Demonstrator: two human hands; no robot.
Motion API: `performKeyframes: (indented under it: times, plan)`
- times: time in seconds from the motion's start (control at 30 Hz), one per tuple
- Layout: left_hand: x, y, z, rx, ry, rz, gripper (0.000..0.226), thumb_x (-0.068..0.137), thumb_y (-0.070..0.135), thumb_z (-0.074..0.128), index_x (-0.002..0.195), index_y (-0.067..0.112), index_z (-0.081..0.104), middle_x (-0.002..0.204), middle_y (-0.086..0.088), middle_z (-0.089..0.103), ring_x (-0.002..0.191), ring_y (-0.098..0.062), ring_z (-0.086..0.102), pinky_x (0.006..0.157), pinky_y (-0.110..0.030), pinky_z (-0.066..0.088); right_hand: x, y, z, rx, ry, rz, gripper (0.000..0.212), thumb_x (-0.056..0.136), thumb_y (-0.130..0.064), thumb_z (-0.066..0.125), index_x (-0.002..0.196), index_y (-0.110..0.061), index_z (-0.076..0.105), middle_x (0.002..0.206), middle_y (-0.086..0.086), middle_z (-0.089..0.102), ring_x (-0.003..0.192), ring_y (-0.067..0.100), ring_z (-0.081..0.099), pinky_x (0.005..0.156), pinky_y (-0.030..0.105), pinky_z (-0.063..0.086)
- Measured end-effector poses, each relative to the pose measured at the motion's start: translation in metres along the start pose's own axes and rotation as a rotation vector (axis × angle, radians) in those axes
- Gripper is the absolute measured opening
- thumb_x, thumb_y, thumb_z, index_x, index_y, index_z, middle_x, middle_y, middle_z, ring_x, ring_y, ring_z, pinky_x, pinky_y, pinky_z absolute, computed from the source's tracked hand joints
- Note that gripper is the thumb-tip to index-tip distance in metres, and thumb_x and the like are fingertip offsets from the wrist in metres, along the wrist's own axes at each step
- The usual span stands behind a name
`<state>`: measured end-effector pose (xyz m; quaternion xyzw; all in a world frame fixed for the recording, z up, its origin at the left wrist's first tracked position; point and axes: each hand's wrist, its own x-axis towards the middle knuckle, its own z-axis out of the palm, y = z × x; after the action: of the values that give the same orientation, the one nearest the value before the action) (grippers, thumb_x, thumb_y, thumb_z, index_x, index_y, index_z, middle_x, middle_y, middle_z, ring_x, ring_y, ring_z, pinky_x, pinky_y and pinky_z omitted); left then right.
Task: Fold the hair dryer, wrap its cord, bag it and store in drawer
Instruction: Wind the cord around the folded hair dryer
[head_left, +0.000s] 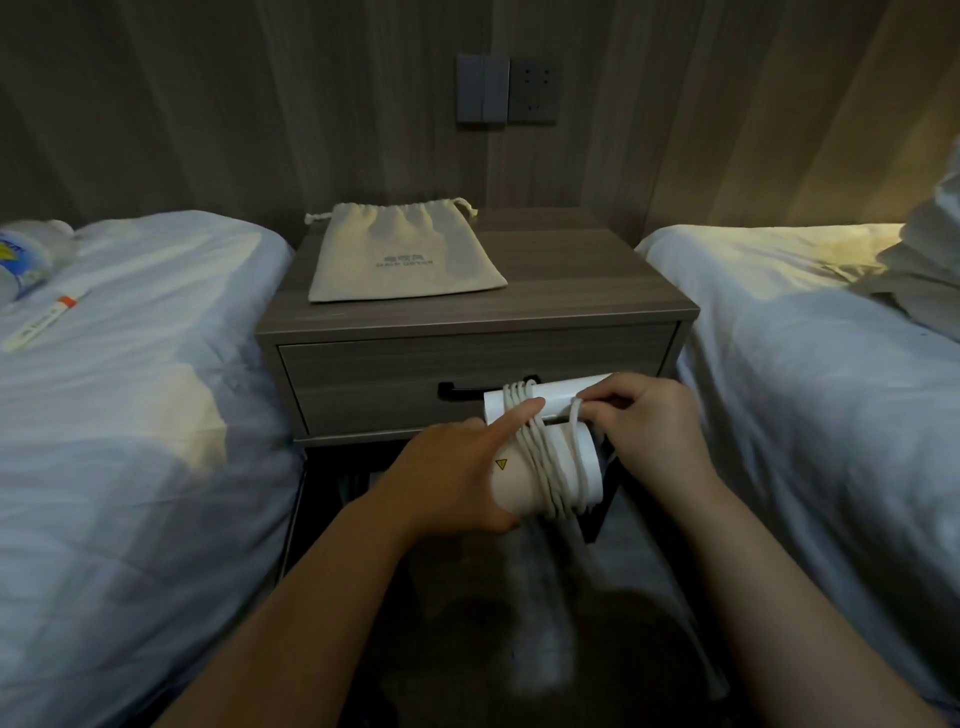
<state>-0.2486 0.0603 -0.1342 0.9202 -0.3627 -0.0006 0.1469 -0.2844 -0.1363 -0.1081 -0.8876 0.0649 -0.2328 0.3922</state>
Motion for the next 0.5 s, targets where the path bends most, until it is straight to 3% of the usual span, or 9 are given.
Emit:
performKeyframes:
  times: [0.1,0.2,0.3,0.4,0.5]
  plan:
    - [-0.001,0.002,0.001,-0.077,-0.032,0.004,0.11,0.066,0.05,0.072,0.142,0.051,-0.007,0.126,0.0,0.054,0.106,-0.015,0.054,0.086,-0.026,0.041,0.0,-0.002,0.0,-0.028,-0.002,0.02,0.002,0.073,-0.017,0.077,0.073,-0.016,0.075,0.07,-0.004,0.067,0.071,0.01,0.062,0.065,0.02,0.046]
    - [-0.002,0.004,0.0,-0.143,-0.052,0.002,0.111,0.065,0.048,0.074,0.142,0.051,-0.006,0.135,0.002,0.05,0.113,-0.015,0.052,0.094,-0.03,0.045,0.002,-0.003,-0.004,-0.079,-0.07,0.021,0.002,0.073,-0.019,0.076,0.073,-0.016,0.076,0.067,-0.01,0.064,0.068,0.003,0.059,0.063,0.015,0.044]
    - [-0.003,0.003,-0.002,-0.174,-0.062,-0.009,0.111,0.064,0.048,0.076,0.141,0.052,-0.004,0.136,0.002,0.05,0.114,-0.016,0.053,0.095,-0.031,0.045,0.006,0.0,-0.014,-0.055,-0.195,0.001,0.004,0.076,-0.013,0.075,0.079,-0.015,0.077,0.074,-0.005,0.07,0.074,0.003,0.062,0.073,0.018,0.047]
    - [-0.003,0.001,-0.003,-0.212,-0.079,-0.032,0.111,0.063,0.049,0.076,0.14,0.054,-0.004,0.134,0.001,0.052,0.112,-0.017,0.055,0.094,-0.032,0.047,0.009,0.0,-0.025,0.019,-0.393,-0.051,0.015,0.083,-0.009,0.067,0.089,-0.019,0.076,0.089,-0.004,0.074,0.083,0.002,0.066,0.078,0.01,0.049]
    - [-0.004,-0.002,-0.006,-0.241,-0.102,-0.063,0.11,0.063,0.047,0.077,0.138,0.058,-0.003,0.131,0.0,0.054,0.108,-0.018,0.056,0.091,-0.033,0.05,0.011,0.002,-0.038,0.098,-0.696,-0.071,0.036,0.086,-0.003,0.061,0.108,-0.031,0.066,0.112,-0.008,0.067,0.102,-0.003,0.061,0.089,0.011,0.047]
